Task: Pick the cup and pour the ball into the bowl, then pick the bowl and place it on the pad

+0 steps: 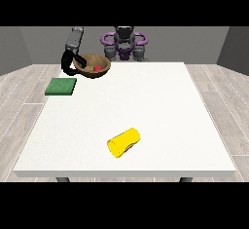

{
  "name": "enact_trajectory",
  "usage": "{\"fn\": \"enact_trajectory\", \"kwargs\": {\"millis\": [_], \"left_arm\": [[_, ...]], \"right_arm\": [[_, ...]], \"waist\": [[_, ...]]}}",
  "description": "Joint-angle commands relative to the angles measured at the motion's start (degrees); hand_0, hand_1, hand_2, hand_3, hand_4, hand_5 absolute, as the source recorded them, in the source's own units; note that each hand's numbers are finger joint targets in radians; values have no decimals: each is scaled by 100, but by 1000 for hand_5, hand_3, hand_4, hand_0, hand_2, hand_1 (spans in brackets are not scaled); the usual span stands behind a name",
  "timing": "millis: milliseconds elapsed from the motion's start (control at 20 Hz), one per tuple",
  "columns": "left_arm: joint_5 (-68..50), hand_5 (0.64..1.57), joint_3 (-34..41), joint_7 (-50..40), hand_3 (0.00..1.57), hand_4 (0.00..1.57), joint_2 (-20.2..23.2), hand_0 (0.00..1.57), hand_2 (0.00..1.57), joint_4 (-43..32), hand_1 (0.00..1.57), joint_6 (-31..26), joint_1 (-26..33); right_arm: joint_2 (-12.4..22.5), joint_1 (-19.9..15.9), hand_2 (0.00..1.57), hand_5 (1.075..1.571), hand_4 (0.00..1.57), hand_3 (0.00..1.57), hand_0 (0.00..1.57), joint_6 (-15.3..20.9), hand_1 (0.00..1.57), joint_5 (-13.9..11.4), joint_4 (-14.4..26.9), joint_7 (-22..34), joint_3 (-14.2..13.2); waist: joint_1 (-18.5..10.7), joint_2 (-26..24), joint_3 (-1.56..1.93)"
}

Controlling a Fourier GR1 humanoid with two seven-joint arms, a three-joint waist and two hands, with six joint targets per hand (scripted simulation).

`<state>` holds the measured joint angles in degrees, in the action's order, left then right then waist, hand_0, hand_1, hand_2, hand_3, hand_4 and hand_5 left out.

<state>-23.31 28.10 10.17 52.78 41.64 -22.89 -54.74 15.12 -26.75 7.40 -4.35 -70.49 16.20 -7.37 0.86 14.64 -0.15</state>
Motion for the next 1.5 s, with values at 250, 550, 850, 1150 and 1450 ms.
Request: {"fn": "enact_trajectory", "kwargs": {"millis": [250, 550, 850, 1150, 1450], "left_arm": [[87, 1538, -144, 131, 0, 0, -107, 0, 0, 369, 0, 318, -77], [-45, 1535, -107, -285, 0, 0, 78, 0, 0, 672, 0, 443, -129], [-160, 1536, 24, -93, 0, 0, 340, 0, 0, 728, 0, 196, -107], [-340, 1532, 73, -319, 0, 127, 450, 0, 0, 1184, 0, 253, -122], [-589, 1528, 171, -591, 0, 0, 455, 0, 0, 1587, 0, 474, -153]], "right_arm": [[699, -820, 1571, 1507, 1287, 1571, 1571, -459, 1571, 120, 867, -168, -436], [1339, -634, 1571, 1534, 1297, 1571, 1571, -1008, 1571, 306, 1723, -1165, -919], [1576, -899, 1571, 1537, 1296, 1108, 1571, -1329, 1571, 648, 2289, -1740, -1336], [2407, -1184, 1571, 1552, 1299, 586, 1571, -1627, 1571, 629, 3121, -2192, -1681], [2574, -1322, 1571, 1559, 1246, 577, 1571, -1710, 1571, 498, 3727, -2731, -1685]], "waist": [[-21, 358, 22], [5, 389, 29], [-69, 883, 22], [-261, 1125, 26], [-253, 1310, 25]]}}
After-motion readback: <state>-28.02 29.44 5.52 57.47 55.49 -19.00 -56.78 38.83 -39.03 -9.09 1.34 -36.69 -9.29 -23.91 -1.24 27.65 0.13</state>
